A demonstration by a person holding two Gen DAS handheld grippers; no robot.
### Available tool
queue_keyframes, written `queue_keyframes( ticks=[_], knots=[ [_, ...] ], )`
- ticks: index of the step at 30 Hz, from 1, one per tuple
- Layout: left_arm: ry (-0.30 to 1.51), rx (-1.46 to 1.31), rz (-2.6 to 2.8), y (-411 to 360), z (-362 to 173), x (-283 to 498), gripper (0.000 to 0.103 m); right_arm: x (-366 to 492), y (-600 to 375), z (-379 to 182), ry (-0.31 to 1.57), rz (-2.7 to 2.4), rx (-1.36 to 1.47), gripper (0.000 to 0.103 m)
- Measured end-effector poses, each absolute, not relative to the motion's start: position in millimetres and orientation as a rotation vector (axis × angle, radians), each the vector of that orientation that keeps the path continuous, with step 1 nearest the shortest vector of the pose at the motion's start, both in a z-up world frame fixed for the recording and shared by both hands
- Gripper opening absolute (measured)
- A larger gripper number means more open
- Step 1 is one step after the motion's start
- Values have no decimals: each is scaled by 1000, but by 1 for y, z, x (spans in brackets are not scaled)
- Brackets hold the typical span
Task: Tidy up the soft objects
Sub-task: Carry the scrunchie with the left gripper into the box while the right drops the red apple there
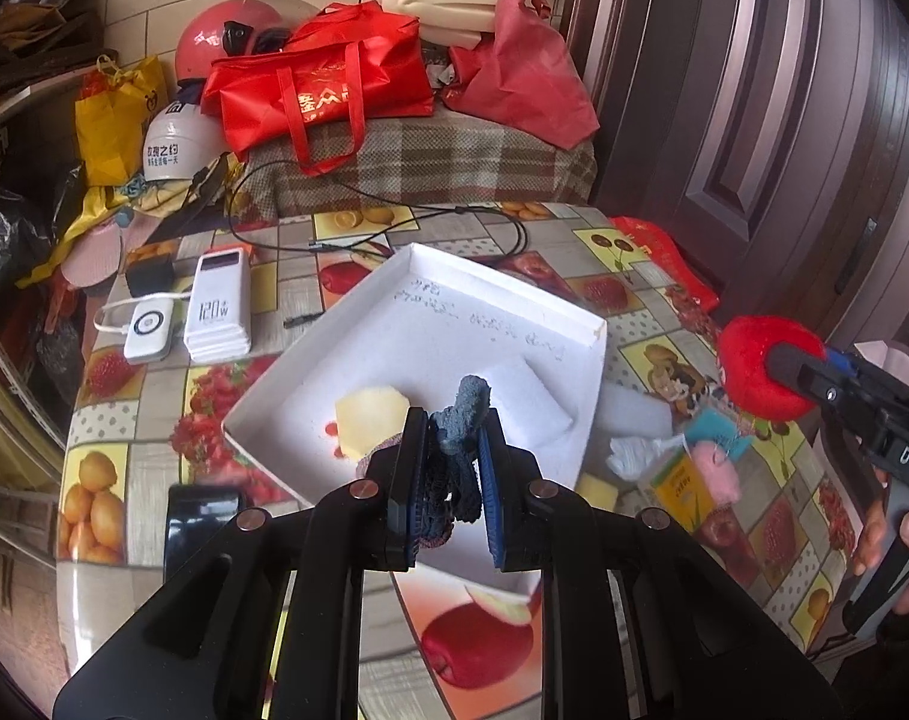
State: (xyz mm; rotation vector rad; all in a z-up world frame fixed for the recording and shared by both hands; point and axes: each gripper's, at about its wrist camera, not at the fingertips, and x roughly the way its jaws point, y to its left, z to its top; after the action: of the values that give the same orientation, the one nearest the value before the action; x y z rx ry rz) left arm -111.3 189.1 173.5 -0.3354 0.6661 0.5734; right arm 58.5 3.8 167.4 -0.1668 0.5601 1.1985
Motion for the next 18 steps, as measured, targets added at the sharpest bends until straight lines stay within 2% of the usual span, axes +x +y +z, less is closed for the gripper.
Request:
queue_keyframes(
  ticks=[6,15,16,18],
  knots=[
    [702,-330,565,222,167,-71,15,65,43,162,609,1250,-176,56],
    [751,-395,617,285,131,-29,16,60,110,121,712,1311,-267,56],
    [753,-398,620,290,128,-27,17,59,116,116,719,1312,-273,57],
    [740,-405,634,297,123,-25,29,59,126,108,735,1305,-281,58]
  ],
)
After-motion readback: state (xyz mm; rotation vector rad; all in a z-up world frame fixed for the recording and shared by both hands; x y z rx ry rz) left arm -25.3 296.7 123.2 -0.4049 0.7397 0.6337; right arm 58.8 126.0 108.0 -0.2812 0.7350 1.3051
